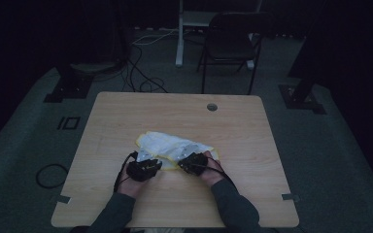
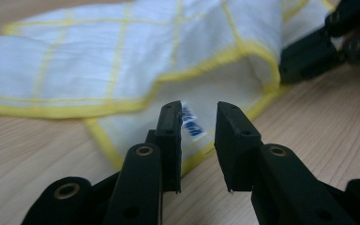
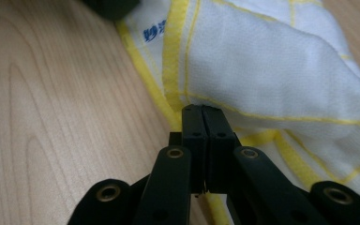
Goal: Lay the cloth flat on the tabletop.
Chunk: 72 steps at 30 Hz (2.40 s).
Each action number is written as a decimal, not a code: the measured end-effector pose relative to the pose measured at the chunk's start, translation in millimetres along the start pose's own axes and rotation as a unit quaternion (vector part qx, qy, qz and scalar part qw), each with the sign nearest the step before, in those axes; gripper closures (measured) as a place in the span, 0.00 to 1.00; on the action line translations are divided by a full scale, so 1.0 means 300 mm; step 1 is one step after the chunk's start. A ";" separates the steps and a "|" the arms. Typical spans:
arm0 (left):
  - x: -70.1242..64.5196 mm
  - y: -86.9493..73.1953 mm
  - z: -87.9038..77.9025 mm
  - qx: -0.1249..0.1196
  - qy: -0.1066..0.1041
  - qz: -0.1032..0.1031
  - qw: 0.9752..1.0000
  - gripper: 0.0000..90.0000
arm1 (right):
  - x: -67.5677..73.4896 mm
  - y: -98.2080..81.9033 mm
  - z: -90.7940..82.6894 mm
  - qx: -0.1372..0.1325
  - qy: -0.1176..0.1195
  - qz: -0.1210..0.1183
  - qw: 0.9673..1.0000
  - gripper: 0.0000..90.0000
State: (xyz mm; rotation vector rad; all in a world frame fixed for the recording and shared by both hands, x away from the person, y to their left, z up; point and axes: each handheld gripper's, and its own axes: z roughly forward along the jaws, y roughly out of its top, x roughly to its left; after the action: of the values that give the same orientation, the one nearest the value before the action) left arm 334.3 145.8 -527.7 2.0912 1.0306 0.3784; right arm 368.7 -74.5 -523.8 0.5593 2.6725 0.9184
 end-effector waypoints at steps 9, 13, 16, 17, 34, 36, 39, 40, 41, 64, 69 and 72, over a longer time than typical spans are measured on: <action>-0.026 0.006 0.059 0.025 -0.005 0.014 1.000 0.82 | -0.045 0.012 -0.033 -0.013 -0.030 0.021 0.999 1.00; -0.028 0.002 0.055 0.026 -0.002 0.021 0.999 0.83 | -0.077 0.023 -0.055 -0.021 -0.042 0.030 0.998 1.00; -0.025 -0.009 0.046 0.023 -0.008 0.017 1.000 0.86 | -0.105 0.031 -0.071 -0.031 -0.051 0.043 0.997 1.00; -0.022 -0.013 0.042 0.023 -0.012 0.015 1.000 0.87 | -0.114 0.032 -0.076 -0.032 -0.054 0.047 0.997 1.00; 0.022 -0.094 -0.058 0.032 -0.023 0.032 0.999 0.89 | -0.263 0.028 -0.122 -0.048 -0.094 0.107 0.989 1.00; 0.032 -0.104 -0.072 0.032 -0.024 0.032 0.999 0.89 | -0.277 0.024 -0.125 -0.046 -0.099 0.112 0.988 1.00; 0.043 -0.114 -0.084 0.032 -0.026 0.028 0.999 0.89 | -0.299 0.020 -0.136 -0.047 -0.104 0.121 0.986 1.00; 0.050 -0.120 -0.091 0.033 -0.027 0.027 0.999 0.89 | -0.306 0.018 -0.140 -0.047 -0.107 0.124 0.985 1.00; 0.050 -0.120 -0.091 0.033 -0.027 0.027 0.999 0.89 | -0.306 0.018 -0.140 -0.047 -0.107 0.124 0.985 1.00; 0.052 -0.130 -0.104 0.034 -0.023 0.022 0.999 0.88 | -0.454 -0.069 -0.214 -0.005 -0.170 0.168 0.971 0.86; 0.050 -0.130 -0.105 0.035 -0.023 0.019 0.999 0.88 | -0.399 -0.055 -0.236 -0.023 -0.158 0.161 0.974 0.75; 0.046 -0.131 -0.105 0.034 -0.024 0.018 0.999 0.88 | -0.359 -0.060 -0.233 -0.032 -0.140 0.158 0.977 0.74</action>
State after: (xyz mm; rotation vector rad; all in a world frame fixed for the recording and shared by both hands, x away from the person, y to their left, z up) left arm 304.1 187.4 -536.7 2.1727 0.9907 0.3136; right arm 434.5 -171.7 -468.9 1.0368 2.3330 0.9234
